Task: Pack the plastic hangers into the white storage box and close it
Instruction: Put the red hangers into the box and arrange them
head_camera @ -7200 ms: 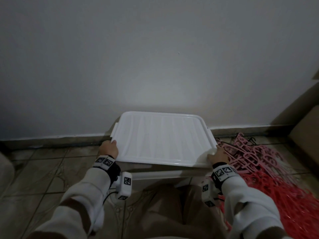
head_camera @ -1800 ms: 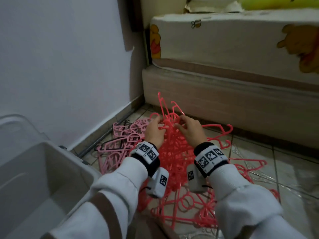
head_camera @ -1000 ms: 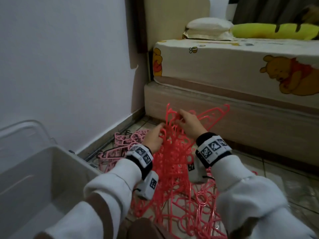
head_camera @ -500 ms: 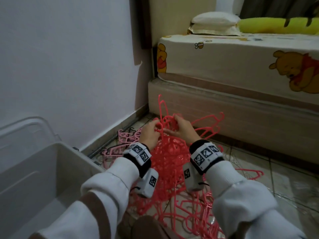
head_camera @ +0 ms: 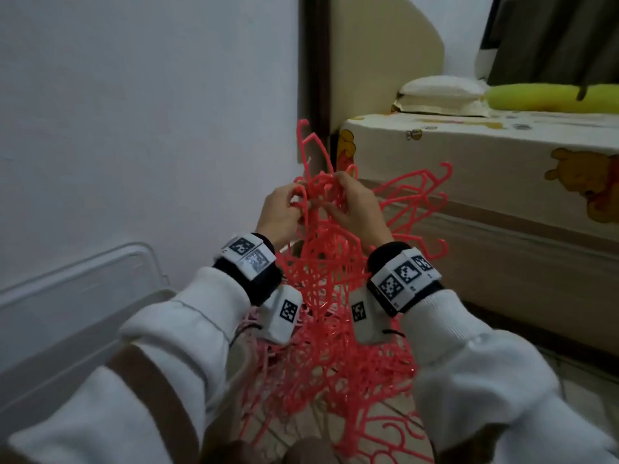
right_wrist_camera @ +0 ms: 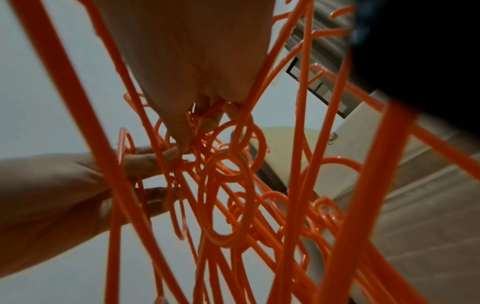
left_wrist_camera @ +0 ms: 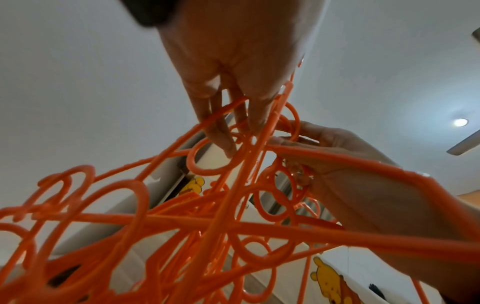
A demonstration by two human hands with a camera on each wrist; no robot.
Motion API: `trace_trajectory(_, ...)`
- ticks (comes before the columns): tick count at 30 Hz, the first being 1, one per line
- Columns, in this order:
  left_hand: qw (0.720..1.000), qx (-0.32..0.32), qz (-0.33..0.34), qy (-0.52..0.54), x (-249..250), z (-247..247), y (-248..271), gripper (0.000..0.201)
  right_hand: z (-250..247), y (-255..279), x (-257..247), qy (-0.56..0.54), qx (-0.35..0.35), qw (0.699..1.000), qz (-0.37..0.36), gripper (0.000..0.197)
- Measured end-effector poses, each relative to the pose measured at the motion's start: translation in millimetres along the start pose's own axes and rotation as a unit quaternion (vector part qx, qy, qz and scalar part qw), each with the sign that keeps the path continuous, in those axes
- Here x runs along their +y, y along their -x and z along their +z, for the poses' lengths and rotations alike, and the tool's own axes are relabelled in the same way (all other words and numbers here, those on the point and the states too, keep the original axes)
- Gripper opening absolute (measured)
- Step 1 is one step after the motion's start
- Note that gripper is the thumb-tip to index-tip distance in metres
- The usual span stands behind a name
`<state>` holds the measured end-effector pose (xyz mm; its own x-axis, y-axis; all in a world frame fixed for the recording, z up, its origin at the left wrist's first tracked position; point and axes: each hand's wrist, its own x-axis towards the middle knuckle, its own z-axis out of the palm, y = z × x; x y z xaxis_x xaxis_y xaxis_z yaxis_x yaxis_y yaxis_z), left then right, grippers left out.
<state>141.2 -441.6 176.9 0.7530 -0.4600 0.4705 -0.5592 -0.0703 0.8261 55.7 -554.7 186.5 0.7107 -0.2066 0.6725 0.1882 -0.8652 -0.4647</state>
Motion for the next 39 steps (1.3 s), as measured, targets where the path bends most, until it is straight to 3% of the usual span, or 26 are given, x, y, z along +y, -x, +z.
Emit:
trace_trajectory(6,0.999,0.029,0.038,0.003,41,-75,6,0.018,13,-31,-67,-0.053,0.018,0.996,-0.065,0.041)
trace_trajectory(11,0.996,0.073,0.034,-0.032,45,-155,23,0.019,52,-48,-129,-0.11,0.005,0.988,-0.112,0.044)
trace_trajectory(18,0.985,0.141,-0.065,-0.069,-13,-244,85,0.019,154,-29,-189,-0.143,-0.136,0.969,-0.147,0.042)
trace_trajectory(21,0.975,0.176,-0.114,-0.07,-51,-272,114,0.009,199,-12,-200,-0.125,-0.191,0.957,-0.18,0.041)
trace_trajectory(24,0.959,0.212,-0.168,-0.083,-87,-288,143,0.024,238,11,-205,-0.129,-0.252,0.945,-0.164,0.037)
trace_trajectory(26,0.95,0.222,-0.195,-0.097,-105,-291,161,0.024,263,29,-204,-0.144,-0.295,0.934,-0.139,0.038)
trace_trajectory(29,0.933,0.181,-0.238,-0.199,-140,-295,187,0.012,297,57,-195,-0.137,-0.361,0.914,-0.127,0.052)
trace_trajectory(32,0.903,0.112,-0.309,-0.276,-177,-299,210,0.018,322,83,-178,-0.109,-0.43,0.888,-0.125,0.055)
trace_trajectory(34,0.876,0.101,-0.357,-0.309,-187,-298,219,0.022,335,96,-166,-0.079,-0.486,0.863,-0.117,0.054)
trace_trajectory(37,0.849,0.111,-0.397,-0.33,-186,-294,222,0.023,319,101,-169,-0.044,-0.576,0.808,-0.119,0.064)
trace_trajectory(39,0.837,0.091,-0.41,-0.35,-181,-291,218,0.025,303,100,-176,0.003,-0.646,0.753,-0.12,0.057)
